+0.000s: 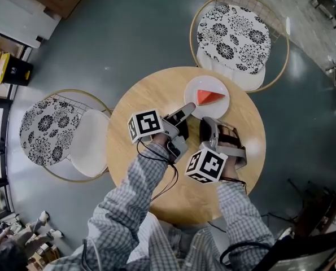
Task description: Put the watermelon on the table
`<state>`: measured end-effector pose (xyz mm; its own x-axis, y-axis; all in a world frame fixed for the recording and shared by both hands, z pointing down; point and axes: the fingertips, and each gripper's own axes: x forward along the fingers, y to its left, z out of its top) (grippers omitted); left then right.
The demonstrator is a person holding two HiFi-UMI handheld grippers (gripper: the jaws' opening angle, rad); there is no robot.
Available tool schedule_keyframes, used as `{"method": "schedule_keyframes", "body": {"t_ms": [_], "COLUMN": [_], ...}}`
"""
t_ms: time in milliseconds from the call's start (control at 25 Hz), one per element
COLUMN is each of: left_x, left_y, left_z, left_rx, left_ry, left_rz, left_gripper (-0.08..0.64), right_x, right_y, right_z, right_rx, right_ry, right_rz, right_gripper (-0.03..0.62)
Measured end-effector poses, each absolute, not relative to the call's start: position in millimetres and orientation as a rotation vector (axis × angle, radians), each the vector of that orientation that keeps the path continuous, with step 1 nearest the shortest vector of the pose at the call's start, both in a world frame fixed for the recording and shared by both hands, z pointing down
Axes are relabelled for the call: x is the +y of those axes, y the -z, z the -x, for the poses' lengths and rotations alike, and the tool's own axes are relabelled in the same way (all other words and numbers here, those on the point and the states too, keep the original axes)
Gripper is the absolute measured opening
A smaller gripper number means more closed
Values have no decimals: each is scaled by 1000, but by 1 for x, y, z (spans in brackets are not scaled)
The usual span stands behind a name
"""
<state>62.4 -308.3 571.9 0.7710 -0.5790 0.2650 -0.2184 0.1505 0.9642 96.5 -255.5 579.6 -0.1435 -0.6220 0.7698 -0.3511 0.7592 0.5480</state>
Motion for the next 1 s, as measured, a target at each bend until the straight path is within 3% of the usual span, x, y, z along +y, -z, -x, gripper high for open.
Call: {"method": "schedule_keyframes", "body": {"t_ms": [1000], "left_x": [-262], "left_y": [-566], "left_z": [-47], "left_rx": [-676], "left_ry": [251], "left_rz": [-1444], "left_gripper": [112], "right_x": [-256], "right_y": [-582], "right_z": [-99], "right_rx": [-1798], "right_ry": [139], "right_rz": [-923], "right_gripper": [38]}}
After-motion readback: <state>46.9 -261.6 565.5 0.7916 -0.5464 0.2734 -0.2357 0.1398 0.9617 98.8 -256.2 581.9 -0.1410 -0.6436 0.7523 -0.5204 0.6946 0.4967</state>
